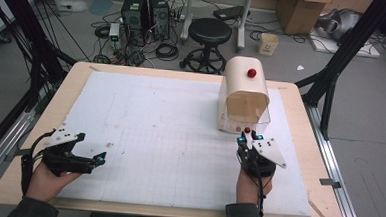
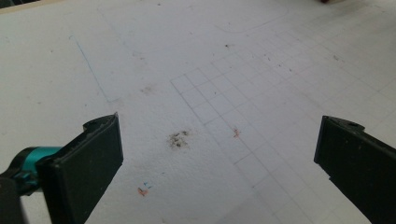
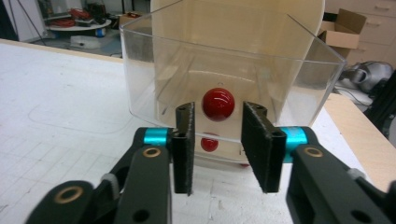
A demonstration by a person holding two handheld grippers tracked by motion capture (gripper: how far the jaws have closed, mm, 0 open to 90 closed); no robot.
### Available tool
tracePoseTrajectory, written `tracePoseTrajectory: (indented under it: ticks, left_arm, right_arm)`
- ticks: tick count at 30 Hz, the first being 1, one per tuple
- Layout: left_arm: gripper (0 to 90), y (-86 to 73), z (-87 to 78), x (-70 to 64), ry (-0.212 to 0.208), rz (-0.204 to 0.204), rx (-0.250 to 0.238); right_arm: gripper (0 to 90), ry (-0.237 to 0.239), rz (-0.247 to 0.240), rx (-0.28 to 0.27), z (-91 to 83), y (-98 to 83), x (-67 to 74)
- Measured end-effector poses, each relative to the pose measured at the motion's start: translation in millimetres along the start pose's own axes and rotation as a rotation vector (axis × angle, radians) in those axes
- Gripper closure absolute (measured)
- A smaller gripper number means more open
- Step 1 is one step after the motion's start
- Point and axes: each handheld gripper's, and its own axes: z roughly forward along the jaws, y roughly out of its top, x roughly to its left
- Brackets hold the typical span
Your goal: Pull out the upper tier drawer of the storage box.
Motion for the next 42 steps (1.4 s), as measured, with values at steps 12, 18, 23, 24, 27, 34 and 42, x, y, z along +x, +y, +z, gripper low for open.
tracePoseTrajectory:
  ticks: [12, 18, 23, 24, 27, 34, 42]
  left_arm:
    - [1.7, 0.0, 2.2, -0.6, -0.006, -0.005, 0.003]
    - [1.7, -0.4, 2.5, -0.3, -0.011, -0.006, 0.004]
    - [1.7, -1.3, 1.3, 0.3, -0.014, -0.007, 0.002]
    - [1.7, -1.3, 1.2, 0.3, -0.013, -0.008, 0.001]
    - [1.7, -1.5, 0.7, -0.1, -0.014, -0.011, -0.001]
    - [1.7, -1.7, -0.1, -0.2, -0.018, -0.010, -0.002]
    - [1.7, -2.2, -0.2, 0.0, -0.023, -0.011, -0.004]
  right_arm:
    - [37.8, 0.129, 0.024, 0.038, -4.7, 3.3, -20.6]
    - [28.3, 0.180, 0.016, 0.056, -4.8, 6.3, -25.4]
    - [17.1, 0.235, -0.012, 0.099, -3.0, 9.6, -29.5]
    - [15.1, 0.239, -0.012, 0.106, -2.6, 9.8, -30.2]
    - [14.4, 0.263, -0.011, 0.120, -0.9, 9.9, -34.2]
    - [9.5, 0.322, -0.015, 0.161, 4.8, 6.3, -41.5]
    - [1.6, 0.356, -0.020, 0.196, 7.3, 1.5, -46.3]
